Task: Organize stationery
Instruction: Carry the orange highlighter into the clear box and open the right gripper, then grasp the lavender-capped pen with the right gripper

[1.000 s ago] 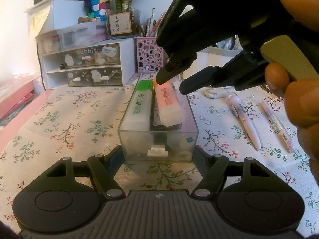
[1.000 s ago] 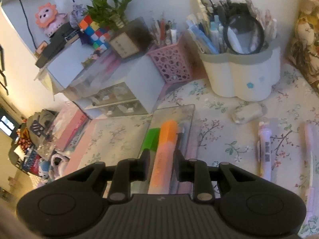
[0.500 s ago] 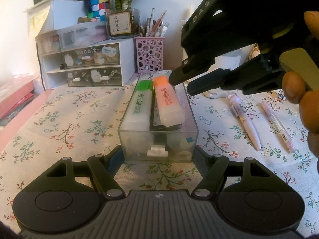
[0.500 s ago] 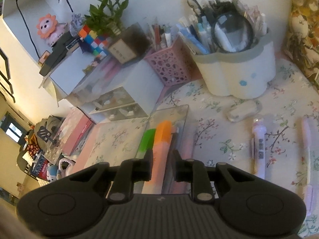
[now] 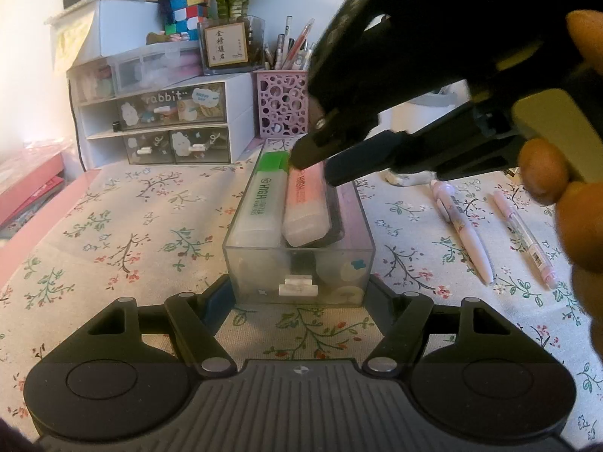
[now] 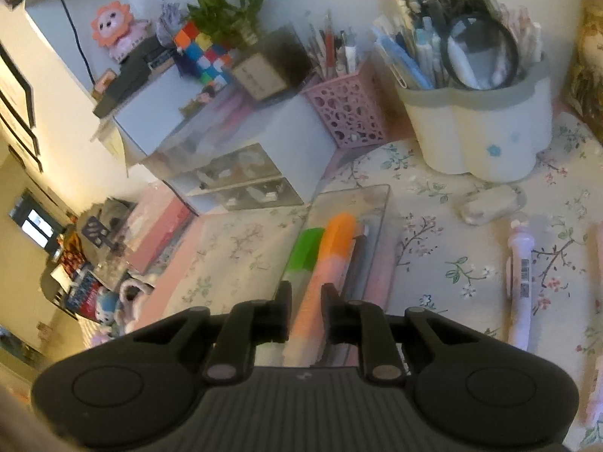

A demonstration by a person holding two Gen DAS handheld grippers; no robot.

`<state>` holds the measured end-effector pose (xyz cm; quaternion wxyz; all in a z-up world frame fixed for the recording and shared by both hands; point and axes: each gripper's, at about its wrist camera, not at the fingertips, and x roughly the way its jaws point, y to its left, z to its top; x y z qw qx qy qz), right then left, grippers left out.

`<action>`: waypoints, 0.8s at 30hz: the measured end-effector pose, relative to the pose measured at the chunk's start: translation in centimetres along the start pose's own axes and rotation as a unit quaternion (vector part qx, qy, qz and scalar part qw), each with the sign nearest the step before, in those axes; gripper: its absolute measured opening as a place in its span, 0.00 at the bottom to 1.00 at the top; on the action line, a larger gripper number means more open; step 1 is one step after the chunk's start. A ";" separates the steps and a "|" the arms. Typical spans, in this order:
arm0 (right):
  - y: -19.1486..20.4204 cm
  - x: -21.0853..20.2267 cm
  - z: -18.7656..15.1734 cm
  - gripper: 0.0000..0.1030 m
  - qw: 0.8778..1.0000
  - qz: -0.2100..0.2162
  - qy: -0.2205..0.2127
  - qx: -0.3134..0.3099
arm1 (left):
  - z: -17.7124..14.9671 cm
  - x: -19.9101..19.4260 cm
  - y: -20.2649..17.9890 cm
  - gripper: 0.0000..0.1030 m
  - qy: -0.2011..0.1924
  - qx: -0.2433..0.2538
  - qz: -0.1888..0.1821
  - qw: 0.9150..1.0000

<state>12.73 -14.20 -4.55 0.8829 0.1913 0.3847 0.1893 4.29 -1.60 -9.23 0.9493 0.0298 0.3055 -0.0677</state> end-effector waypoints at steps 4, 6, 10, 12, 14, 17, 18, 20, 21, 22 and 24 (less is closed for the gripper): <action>-0.8 -1.5 0.1 0.07 1.000 -0.006 -0.020 0.008 | 0.0 0.0 0.0 0.69 0.000 0.000 0.000 1.000; -1.5 -2.1 0.1 0.07 0.999 -0.014 -0.027 0.013 | 0.0 0.0 0.0 0.69 0.000 -0.001 0.000 1.000; -3.7 -3.8 -0.1 0.08 0.998 -0.042 -0.041 0.034 | 0.0 0.0 0.0 0.69 0.000 -0.002 -0.001 1.000; -5.0 -4.8 0.0 0.08 0.996 -0.058 -0.052 0.048 | 0.0 0.0 0.0 0.69 0.000 -0.002 -0.001 1.000; -6.1 -5.8 -0.1 0.11 0.993 -0.077 -0.061 0.057 | 0.0 0.0 0.1 0.69 -0.001 -0.002 -0.001 1.000; -7.7 -7.7 -0.3 0.12 0.989 -0.120 -0.070 0.051 | 0.1 0.0 0.1 0.69 -0.001 -0.004 -0.001 1.000; -8.4 -8.4 -0.3 0.13 0.987 -0.132 -0.075 0.055 | 0.1 0.0 0.0 0.69 -0.001 -0.004 -0.001 1.000; -9.7 -9.3 -0.3 0.15 0.984 -0.144 -0.079 0.065 | 0.0 0.0 0.0 0.69 -0.001 -0.004 -0.002 1.000; -10.4 -9.7 -0.4 0.16 0.983 -0.151 -0.080 0.073 | 0.0 0.0 0.0 0.69 -0.001 -0.004 -0.001 1.000; -10.9 -9.9 -0.5 0.16 0.981 -0.158 -0.081 0.078 | 0.0 0.0 0.0 0.69 -0.001 -0.004 -0.002 1.000; -11.5 -10.1 -0.7 0.16 0.979 -0.164 -0.082 0.086 | 0.0 0.0 0.0 0.69 -0.001 -0.004 -0.002 1.000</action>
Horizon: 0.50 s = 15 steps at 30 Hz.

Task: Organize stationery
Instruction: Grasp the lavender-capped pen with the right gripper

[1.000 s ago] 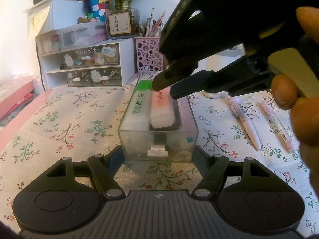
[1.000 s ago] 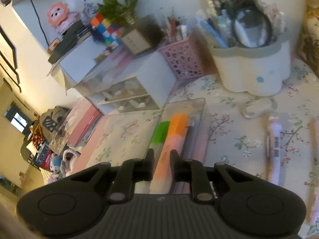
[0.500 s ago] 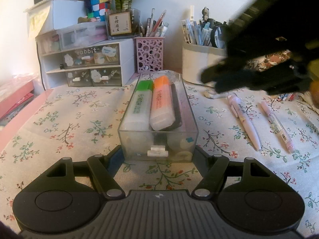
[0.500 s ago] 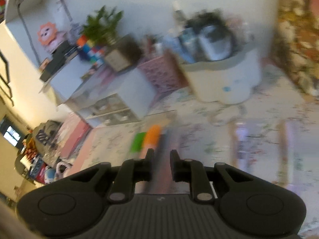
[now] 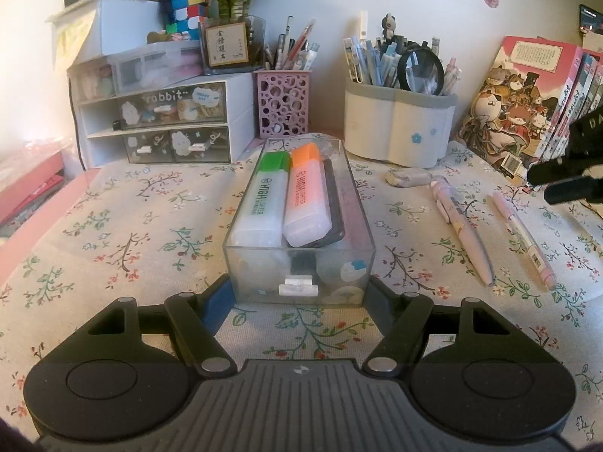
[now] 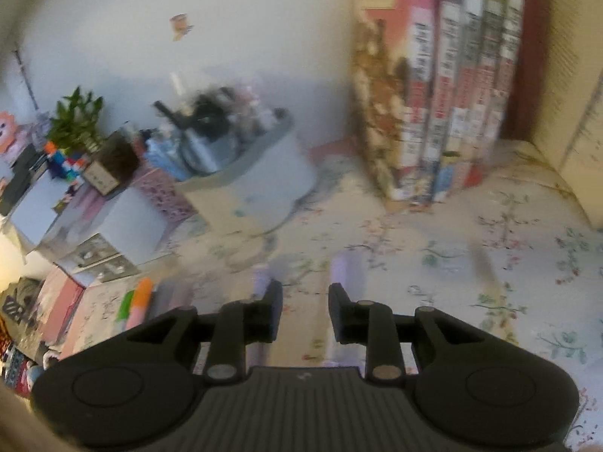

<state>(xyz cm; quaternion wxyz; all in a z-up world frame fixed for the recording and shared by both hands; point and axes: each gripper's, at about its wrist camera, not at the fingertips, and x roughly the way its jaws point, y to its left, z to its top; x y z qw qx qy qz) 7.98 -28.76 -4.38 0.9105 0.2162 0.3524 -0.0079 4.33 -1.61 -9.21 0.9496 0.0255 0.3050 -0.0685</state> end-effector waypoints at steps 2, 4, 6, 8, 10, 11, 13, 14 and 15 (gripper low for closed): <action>0.0 0.3 -0.2 0.16 1.000 -0.001 0.006 0.002 | 0.0 0.0 0.0 0.69 0.000 0.001 -0.001 1.000; 0.4 0.6 -0.5 0.16 1.000 -0.003 0.011 -0.005 | 0.0 0.0 -0.1 0.69 0.000 0.001 -0.001 1.000; 0.5 0.8 -0.6 0.16 1.000 -0.014 0.012 -0.007 | 0.0 0.0 -0.1 0.69 0.000 0.002 -0.001 1.000; -0.1 0.9 -0.5 0.16 1.000 -0.015 0.015 0.002 | 0.0 0.0 -0.1 0.69 0.000 0.002 -0.001 1.000; -0.5 1.1 -0.5 0.16 1.000 -0.022 0.019 0.004 | 0.0 0.0 -0.1 0.69 0.000 0.002 -0.001 1.000; -0.6 1.1 -0.6 0.16 0.999 -0.025 0.022 0.002 | 0.0 0.0 -0.1 0.69 0.000 0.002 -0.001 1.000; -0.4 1.3 -0.7 0.16 0.999 -0.023 0.028 -0.008 | 0.0 0.0 -0.1 0.69 0.000 0.002 -0.001 1.000; -0.4 1.4 -0.8 0.15 0.999 -0.023 0.030 -0.012 | 0.0 0.0 -0.1 0.69 0.000 0.002 -0.001 1.000; -0.4 1.6 -0.8 0.15 0.999 -0.025 0.033 -0.015 | -0.1 0.0 -0.1 0.69 0.000 0.002 -0.001 1.000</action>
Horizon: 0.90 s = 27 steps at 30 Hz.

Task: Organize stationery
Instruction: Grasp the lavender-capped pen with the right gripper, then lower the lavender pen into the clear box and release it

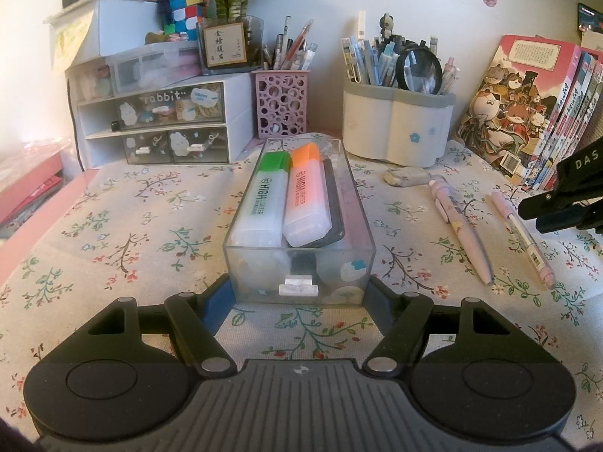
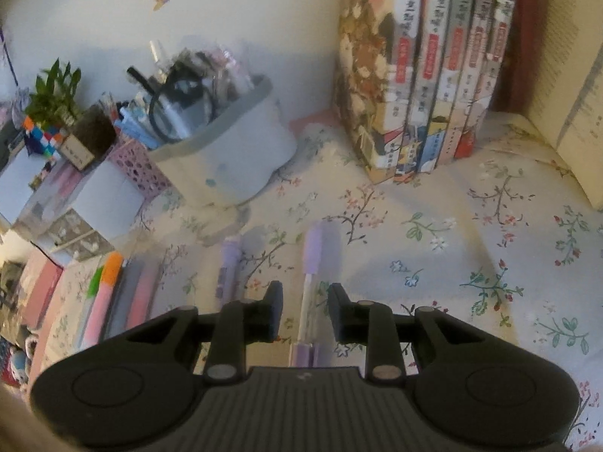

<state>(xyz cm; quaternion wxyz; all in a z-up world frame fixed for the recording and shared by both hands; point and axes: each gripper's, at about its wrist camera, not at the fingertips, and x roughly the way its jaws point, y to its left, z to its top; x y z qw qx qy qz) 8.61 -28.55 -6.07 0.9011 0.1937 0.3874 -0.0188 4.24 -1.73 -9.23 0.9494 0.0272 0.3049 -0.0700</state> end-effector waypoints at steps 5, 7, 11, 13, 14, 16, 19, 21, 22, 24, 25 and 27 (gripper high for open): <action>0.4 1.2 0.1 0.06 1.000 -0.002 0.019 -0.012 | 0.0 0.0 0.1 0.69 0.000 0.000 0.000 1.000; 0.6 1.5 0.0 0.06 1.000 -0.007 0.020 -0.018 | 0.0 0.0 0.0 0.69 0.000 0.000 0.000 1.000; 0.6 1.5 0.0 0.06 1.000 -0.006 0.018 -0.013 | 0.0 0.0 0.1 0.69 0.000 0.001 0.000 1.000; 0.5 1.4 0.0 0.06 1.000 -0.004 0.017 -0.006 | 0.0 0.0 0.0 0.69 0.000 0.000 0.000 1.000; 0.3 1.4 0.0 0.06 1.000 0.000 0.018 0.003 | 0.0 0.0 0.0 0.69 0.000 0.000 0.000 1.000; 0.0 1.2 0.0 0.06 1.000 0.010 0.017 0.021 | 0.0 0.0 0.0 0.69 0.000 0.000 0.000 1.000; -0.1 0.9 -0.1 0.06 0.999 0.022 0.017 0.038 | 0.0 0.0 0.0 0.69 0.000 0.000 0.000 1.000; 0.1 0.8 -0.3 0.06 0.999 0.028 0.015 0.044 | 0.0 0.0 0.0 0.69 0.000 0.000 0.000 1.000; 0.2 0.6 -0.3 0.06 0.998 0.039 0.016 0.050 | 0.0 0.0 0.0 0.69 0.000 0.000 0.000 1.000; 0.8 0.3 -0.3 0.06 0.997 0.050 0.012 0.051 | 0.0 0.0 0.0 0.69 0.000 0.000 0.000 1.000; 1.2 0.1 -0.2 0.06 0.997 0.055 0.011 0.048 | 0.0 0.0 0.0 0.69 0.000 0.000 0.000 1.000; 2.0 -0.1 0.0 0.06 0.996 0.071 0.013 0.047 | 0.0 0.0 0.0 0.69 0.000 0.000 0.000 1.000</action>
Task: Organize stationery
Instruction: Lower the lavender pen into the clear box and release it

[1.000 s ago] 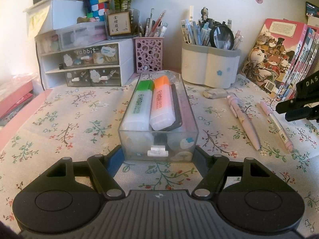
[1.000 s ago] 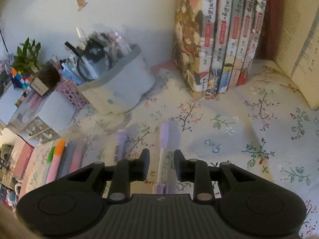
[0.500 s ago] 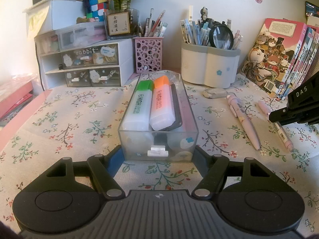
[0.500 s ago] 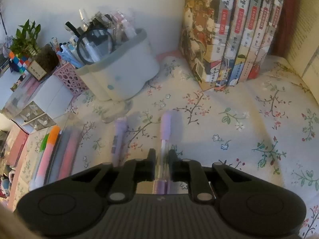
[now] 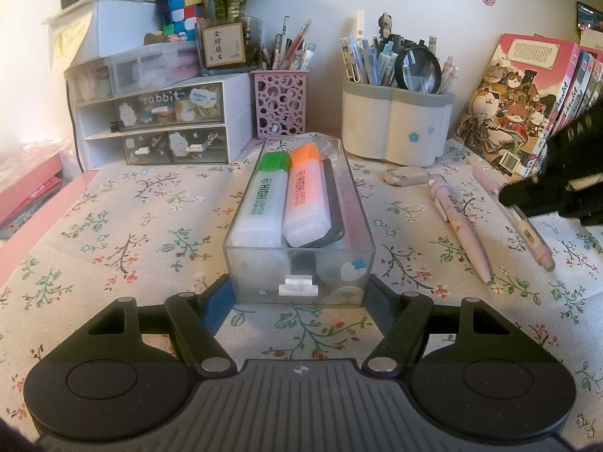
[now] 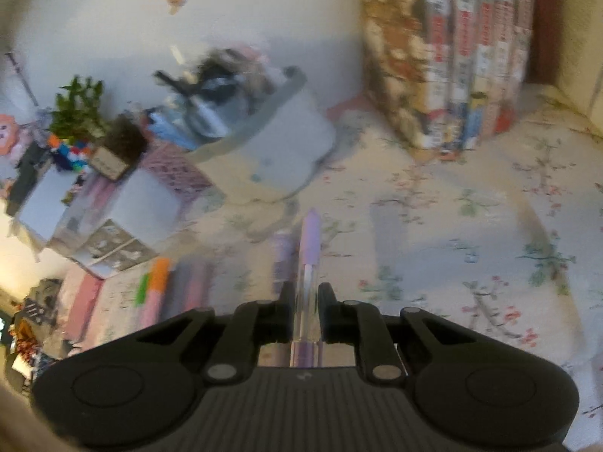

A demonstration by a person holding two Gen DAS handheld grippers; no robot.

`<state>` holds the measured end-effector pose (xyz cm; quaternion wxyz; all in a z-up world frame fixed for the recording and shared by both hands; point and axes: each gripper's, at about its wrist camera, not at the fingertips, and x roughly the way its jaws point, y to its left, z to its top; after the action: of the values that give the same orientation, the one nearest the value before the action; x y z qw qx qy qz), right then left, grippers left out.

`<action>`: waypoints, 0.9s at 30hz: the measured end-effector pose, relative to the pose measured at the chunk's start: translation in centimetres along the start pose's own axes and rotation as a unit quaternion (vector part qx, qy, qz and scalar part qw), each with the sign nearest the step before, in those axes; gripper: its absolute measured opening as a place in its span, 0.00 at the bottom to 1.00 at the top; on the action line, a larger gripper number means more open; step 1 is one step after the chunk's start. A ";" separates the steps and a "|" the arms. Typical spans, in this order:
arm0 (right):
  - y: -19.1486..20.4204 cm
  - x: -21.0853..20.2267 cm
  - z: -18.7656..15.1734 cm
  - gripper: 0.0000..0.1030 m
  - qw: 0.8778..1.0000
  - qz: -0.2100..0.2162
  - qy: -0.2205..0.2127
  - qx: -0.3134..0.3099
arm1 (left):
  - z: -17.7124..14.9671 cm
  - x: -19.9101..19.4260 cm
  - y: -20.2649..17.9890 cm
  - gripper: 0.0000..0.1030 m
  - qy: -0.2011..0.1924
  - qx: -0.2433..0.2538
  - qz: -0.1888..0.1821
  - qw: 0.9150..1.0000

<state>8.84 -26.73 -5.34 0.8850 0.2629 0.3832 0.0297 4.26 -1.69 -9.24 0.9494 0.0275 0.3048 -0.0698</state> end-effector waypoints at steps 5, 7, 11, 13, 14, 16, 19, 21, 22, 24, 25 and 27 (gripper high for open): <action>2.8 0.6 -0.3 0.06 0.999 0.037 0.016 -0.011 | 0.0 0.0 0.0 0.69 0.000 0.001 0.000 1.000; 3.9 0.9 -0.5 0.06 0.998 0.051 0.023 -0.016 | 0.0 0.0 0.0 0.69 0.000 0.001 0.000 1.000; 6.2 2.0 -0.6 0.06 0.996 0.077 0.035 -0.020 | 0.0 0.0 0.0 0.69 0.000 0.001 0.000 1.000; 7.4 2.7 -0.6 0.06 0.996 0.078 0.039 -0.025 | 0.0 0.0 0.0 0.69 0.000 0.001 0.000 1.000; 7.8 2.9 -0.7 0.06 0.996 0.080 0.040 -0.028 | 0.0 0.0 -0.1 0.69 0.000 0.001 0.000 1.000; 8.6 3.5 -0.6 0.06 0.995 0.084 0.045 -0.028 | 0.0 0.0 0.0 0.69 0.000 0.001 0.000 1.000; 9.4 4.4 -0.5 0.06 0.995 0.081 0.049 -0.023 | 0.0 0.0 0.0 0.69 0.000 0.001 0.000 1.000; 9.7 4.7 -0.4 0.06 0.996 0.069 0.045 -0.026 | 0.0 0.0 -0.1 0.69 0.000 0.001 0.000 1.000; 9.8 4.9 -0.4 0.06 0.996 0.071 0.047 -0.022 | 0.0 0.0 -0.1 0.69 0.000 0.001 0.000 1.000; 10.1 5.2 -0.3 0.06 0.996 0.072 0.048 -0.016 | 0.0 0.0 -0.1 0.69 0.000 0.001 0.000 1.000; 10.3 5.3 -0.3 0.06 0.996 0.072 0.046 -0.024 | 0.0 0.0 -0.1 0.69 0.000 0.001 0.000 1.000; 10.6 6.0 -0.4 0.08 0.996 0.061 0.052 -0.037 | 0.1 0.1 -0.1 0.69 0.000 0.002 -0.001 1.000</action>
<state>14.33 -15.91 -4.34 0.8694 0.2513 0.4107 0.1113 4.37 -1.79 -9.24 0.9493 0.0288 0.3048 -0.0709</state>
